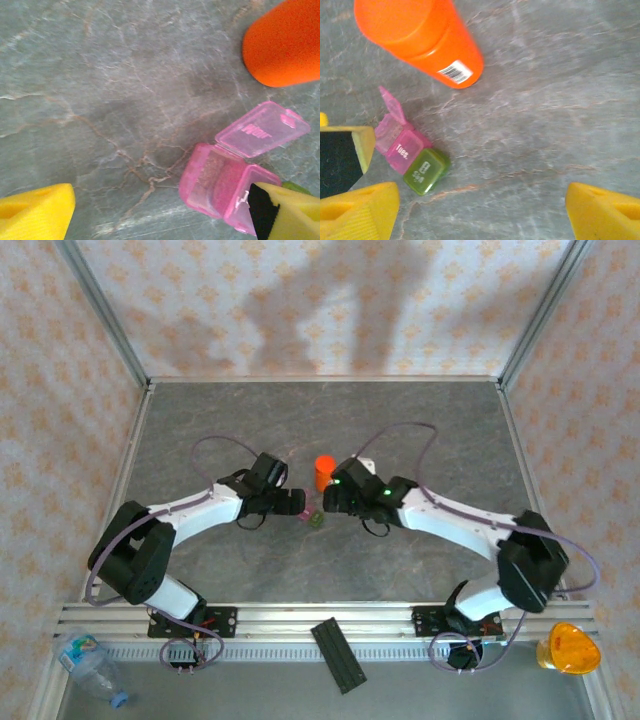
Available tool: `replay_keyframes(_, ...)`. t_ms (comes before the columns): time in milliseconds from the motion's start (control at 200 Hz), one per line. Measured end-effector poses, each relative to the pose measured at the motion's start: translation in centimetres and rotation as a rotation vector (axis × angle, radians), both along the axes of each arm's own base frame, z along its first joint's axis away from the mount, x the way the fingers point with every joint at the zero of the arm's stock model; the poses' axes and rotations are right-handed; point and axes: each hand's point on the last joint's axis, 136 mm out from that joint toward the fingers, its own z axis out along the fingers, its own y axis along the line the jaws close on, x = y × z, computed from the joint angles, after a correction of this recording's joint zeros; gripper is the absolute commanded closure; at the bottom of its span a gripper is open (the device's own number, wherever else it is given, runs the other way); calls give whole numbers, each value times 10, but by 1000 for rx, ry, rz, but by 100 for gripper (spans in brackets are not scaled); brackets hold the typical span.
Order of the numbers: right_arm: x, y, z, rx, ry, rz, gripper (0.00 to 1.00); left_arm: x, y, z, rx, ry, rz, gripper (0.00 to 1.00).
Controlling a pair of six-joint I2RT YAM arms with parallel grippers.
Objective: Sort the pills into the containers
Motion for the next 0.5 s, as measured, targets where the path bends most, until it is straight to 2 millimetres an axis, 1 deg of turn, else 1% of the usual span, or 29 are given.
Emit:
replay_keyframes(80,-5,-24,-1,-8,-5,-44,13,0,-7,-2,-40,-11,-20,9)
replay_keyframes(130,-11,-37,-7,-27,7,-62,13,0,-12,-4,-61,-15,-33,9)
replay_keyframes(185,-18,-47,-16,-46,26,-73,13,1,-17,-6,-80,-19,-45,9)
replay_keyframes(355,-37,-66,-39,-89,79,-93,13,4,-33,-9,-120,-35,-82,9)
replay_keyframes(500,-44,-73,-45,-93,94,-104,14,4,-43,-12,-141,-36,-100,9)
